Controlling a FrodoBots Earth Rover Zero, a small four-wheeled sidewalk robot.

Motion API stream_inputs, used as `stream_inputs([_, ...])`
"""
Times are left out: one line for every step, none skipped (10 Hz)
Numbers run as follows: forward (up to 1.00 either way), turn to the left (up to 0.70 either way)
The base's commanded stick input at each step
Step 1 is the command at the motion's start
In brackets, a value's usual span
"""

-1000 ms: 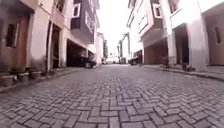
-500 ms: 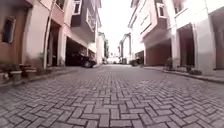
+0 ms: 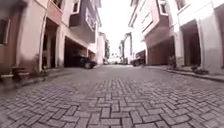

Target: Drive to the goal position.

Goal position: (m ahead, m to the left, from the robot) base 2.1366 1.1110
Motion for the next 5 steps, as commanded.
stream_inputs([0.7,0.0])
stream_inputs([0.7,0.0])
stream_inputs([0.7,0.0])
stream_inputs([0.7,0.0])
stream_inputs([0.7,0.0])
